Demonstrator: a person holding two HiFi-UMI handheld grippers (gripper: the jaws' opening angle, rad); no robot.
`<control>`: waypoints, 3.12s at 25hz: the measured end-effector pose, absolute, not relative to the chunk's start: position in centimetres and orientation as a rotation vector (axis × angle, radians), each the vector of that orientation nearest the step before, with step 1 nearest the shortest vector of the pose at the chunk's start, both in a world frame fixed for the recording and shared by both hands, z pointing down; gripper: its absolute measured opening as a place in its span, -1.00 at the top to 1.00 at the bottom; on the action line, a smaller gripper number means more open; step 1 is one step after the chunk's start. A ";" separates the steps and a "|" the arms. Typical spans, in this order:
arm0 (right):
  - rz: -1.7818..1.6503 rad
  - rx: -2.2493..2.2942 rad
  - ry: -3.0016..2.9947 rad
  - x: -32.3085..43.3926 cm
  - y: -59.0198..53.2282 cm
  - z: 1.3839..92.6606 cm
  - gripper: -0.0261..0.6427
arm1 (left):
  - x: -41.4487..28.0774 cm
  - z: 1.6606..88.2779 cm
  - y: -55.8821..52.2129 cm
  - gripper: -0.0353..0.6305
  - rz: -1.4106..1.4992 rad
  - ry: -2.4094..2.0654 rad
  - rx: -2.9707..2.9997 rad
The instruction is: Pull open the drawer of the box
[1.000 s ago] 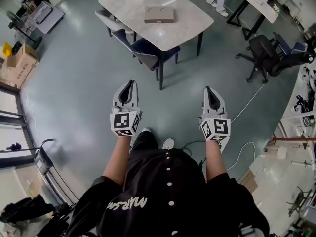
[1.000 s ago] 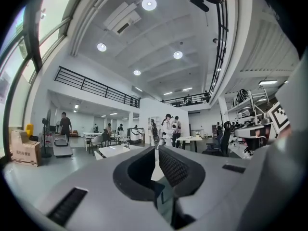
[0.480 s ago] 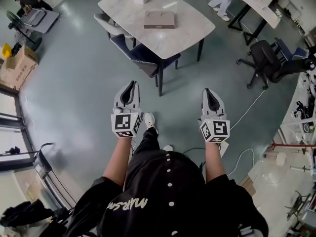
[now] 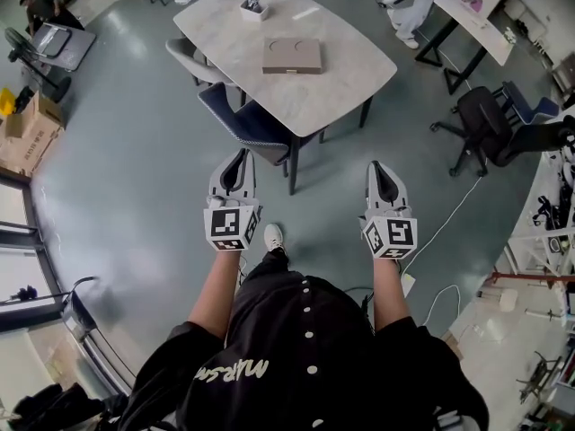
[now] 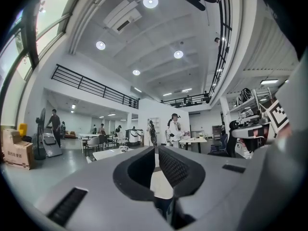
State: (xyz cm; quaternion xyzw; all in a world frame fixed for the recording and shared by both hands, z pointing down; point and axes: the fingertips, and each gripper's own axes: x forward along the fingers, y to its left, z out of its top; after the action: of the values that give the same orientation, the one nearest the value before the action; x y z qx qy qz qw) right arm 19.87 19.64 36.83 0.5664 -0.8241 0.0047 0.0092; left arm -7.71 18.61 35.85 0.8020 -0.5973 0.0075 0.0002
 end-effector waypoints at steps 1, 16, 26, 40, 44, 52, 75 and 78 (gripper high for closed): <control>0.013 1.773 -2.572 19.6 18.6 36.6 0.93 | -8.0 35.7 17.6 0.81 0.024 -1.875 2.521; 0.014 1.830 -2.513 13.9 6.8 35.8 0.93 | -13.4 35.8 5.4 0.81 0.048 -1.819 2.544; 0.059 1.837 -2.489 12.6 2.9 36.8 0.93 | -13.7 36.2 0.5 0.81 0.050 -1.754 2.571; 0.052 1.784 -2.551 13.5 -8.6 37.3 0.93 | -12.9 36.7 -9.3 0.81 0.062 -1.823 2.537; 0.035 1.759 -2.584 14.1 -12.7 36.5 0.93 | -12.3 35.7 -12.7 0.81 0.044 -1.869 2.526; 0.058 1.693 -2.644 15.0 -18.6 36.6 0.93 | -10.8 35.2 -17.2 0.81 0.063 -1.931 2.495; 0.466 1.575 -2.597 9.2 -25.5 45.6 0.93 | -12.4 38.6 -22.1 0.81 0.105 -1.783 2.503; 0.595 1.529 -2.563 7.9 -25.9 49.5 0.93 | -12.1 40.1 -21.5 0.81 0.119 -1.739 2.506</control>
State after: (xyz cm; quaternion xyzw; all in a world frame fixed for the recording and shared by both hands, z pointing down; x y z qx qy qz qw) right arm 7.86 -25.93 49.53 0.5017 -0.8412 0.1954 0.0492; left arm -12.13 -21.50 40.12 0.8201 -0.5692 0.0391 0.0445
